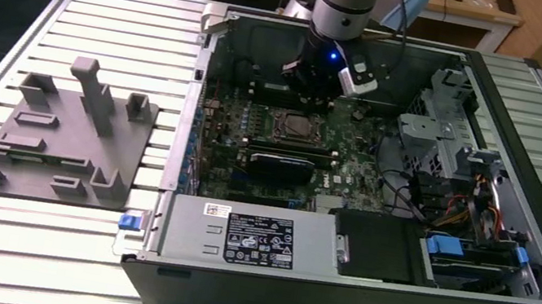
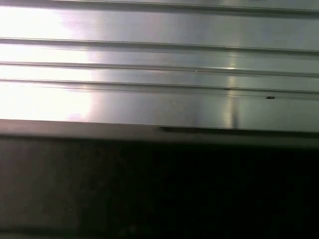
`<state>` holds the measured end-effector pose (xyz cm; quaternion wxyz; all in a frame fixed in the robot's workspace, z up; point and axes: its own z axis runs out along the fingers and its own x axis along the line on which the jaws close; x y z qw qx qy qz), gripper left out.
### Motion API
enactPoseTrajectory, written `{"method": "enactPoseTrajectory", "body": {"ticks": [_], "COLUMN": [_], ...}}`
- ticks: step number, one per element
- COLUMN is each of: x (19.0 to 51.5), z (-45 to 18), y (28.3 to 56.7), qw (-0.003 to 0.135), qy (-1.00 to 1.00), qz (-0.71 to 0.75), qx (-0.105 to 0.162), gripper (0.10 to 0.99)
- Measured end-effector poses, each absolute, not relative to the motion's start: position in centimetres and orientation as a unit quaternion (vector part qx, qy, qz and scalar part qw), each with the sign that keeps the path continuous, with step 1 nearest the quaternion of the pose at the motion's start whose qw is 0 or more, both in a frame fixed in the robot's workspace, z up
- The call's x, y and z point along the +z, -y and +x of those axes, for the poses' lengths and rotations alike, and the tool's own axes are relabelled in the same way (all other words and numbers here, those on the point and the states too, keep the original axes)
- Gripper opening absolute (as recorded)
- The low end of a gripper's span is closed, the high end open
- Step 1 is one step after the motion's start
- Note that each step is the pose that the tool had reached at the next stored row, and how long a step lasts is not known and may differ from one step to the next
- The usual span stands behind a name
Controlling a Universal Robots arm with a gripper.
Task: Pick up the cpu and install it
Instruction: 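Install the first cpu locking lever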
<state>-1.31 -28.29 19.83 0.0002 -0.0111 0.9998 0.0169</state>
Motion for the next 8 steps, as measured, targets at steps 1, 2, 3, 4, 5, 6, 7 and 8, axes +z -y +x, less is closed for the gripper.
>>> {"method": "enactPoseTrajectory", "body": {"ticks": [1, 2, 3, 4, 5, 6, 7, 8], "x": [19.79, 19.77, 19.77, 19.77, 19.76, 19.76, 19.76, 19.76], "z": [-1.31, -1.31, -1.31, -1.31, -1.31, -1.31, -1.31, -1.31], "y": [28.29, 28.29, 28.29, 28.28, 28.26, 28.24, 28.2, 28.16], "qw": [0.0, 0.0, 0.0, 0.0, 0.0, 0.0, 0.0, 0.0], "qy": [-1.0, -1.0, -1.0, -1.0, -1.0, -1.0, -1.0, -1.0], "qz": [-0.011, -0.011, -0.011, -0.011, -0.011, -0.011, -0.011, -0.011], "qx": [0.016, 0.016, 0.016, 0.016, 0.016, 0.016, 0.018, 0.019], "gripper": [0.106, 0.106, 0.106, 0.106, 0.106, 0.106, 0.106, 0.106]}}
